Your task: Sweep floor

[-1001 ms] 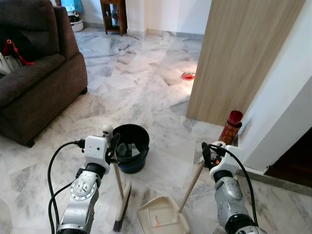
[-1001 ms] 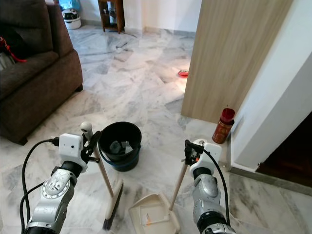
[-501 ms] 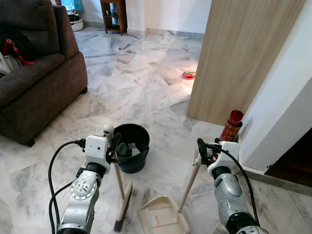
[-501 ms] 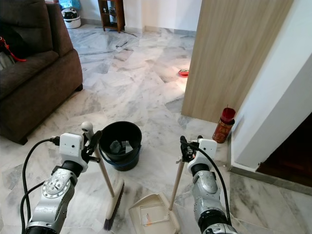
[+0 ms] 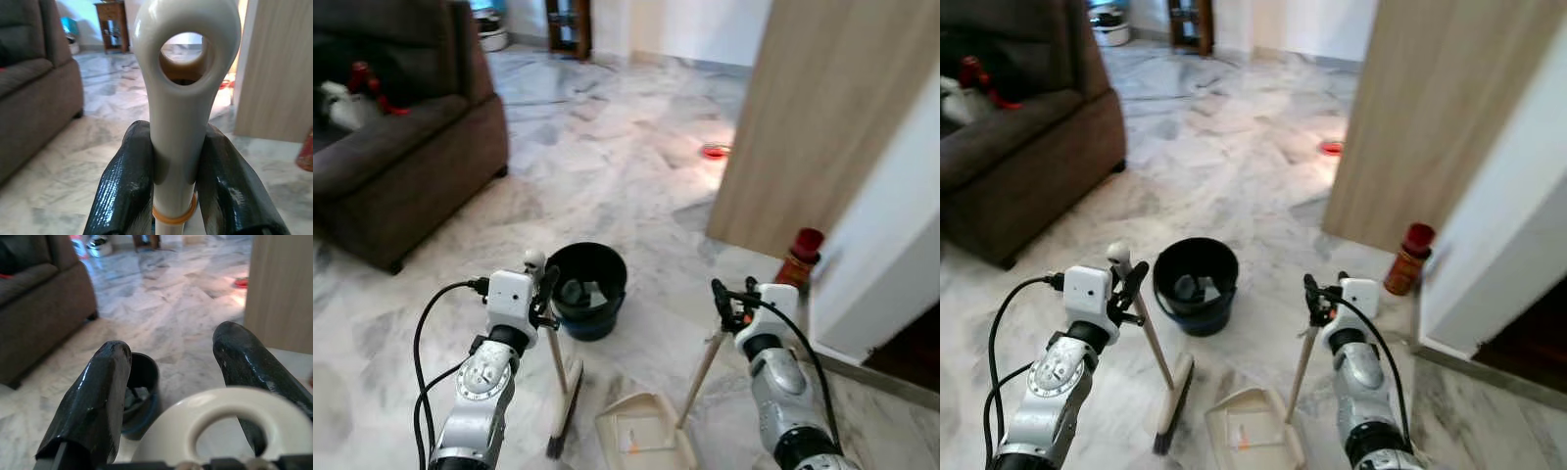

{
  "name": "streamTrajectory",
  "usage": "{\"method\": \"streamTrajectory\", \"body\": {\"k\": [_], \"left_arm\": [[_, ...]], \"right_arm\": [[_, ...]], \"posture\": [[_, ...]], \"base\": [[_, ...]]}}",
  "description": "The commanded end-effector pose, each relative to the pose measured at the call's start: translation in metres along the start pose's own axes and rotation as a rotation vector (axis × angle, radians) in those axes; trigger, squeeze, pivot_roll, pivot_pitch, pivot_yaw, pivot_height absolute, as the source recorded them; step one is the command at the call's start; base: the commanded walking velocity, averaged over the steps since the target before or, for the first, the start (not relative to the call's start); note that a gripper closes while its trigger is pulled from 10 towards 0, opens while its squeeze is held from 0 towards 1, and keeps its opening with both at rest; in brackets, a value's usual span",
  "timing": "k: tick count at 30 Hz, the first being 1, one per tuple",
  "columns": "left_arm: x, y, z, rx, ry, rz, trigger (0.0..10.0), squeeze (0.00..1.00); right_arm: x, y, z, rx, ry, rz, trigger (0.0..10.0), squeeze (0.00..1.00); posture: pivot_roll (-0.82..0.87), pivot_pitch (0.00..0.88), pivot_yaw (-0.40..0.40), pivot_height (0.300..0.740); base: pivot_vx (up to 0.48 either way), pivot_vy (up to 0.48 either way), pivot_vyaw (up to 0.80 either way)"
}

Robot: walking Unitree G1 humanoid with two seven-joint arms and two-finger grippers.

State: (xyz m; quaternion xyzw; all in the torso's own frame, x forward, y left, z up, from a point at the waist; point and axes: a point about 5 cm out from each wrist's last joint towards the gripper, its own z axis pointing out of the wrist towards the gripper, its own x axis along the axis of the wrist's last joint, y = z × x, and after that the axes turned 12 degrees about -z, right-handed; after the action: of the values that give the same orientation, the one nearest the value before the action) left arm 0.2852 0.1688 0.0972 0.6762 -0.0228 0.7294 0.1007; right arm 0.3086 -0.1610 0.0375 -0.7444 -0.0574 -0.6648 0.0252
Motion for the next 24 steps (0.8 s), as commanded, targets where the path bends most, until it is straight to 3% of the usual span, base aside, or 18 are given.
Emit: {"method": "streamTrajectory", "body": {"k": [1,15,24], "left_arm": [[0.0072,0.0058,0.0046,-0.022,0.031,0.004,10.0,0.0],[0.007,0.0064,0.0051,-0.027,0.028,0.009,10.0,0.0],[0.0078,0.007,0.0056,-0.027,0.033,0.002,10.0,0.0]], "right_arm": [[-0.0044,0.0134,-0.0037,-0.036,-0.026,0.005,10.0,0.0],[-0.0063,0.0171,-0.0039,-0.016,-0.042,-0.024,10.0,0.0],[-0.0091,0.0117,-0.0043,0.018,-0.049,-0.011,10.0,0.0]], "posture": [[0.08,0.0,-0.008,0.74],[0.08,0.0,-0.009,0.74],[0.08,0.0,-0.012,0.74]], "base": [[0.0,0.0,0.0],[0.0,0.0,0.0],[0.0,0.0,0.57]]}}
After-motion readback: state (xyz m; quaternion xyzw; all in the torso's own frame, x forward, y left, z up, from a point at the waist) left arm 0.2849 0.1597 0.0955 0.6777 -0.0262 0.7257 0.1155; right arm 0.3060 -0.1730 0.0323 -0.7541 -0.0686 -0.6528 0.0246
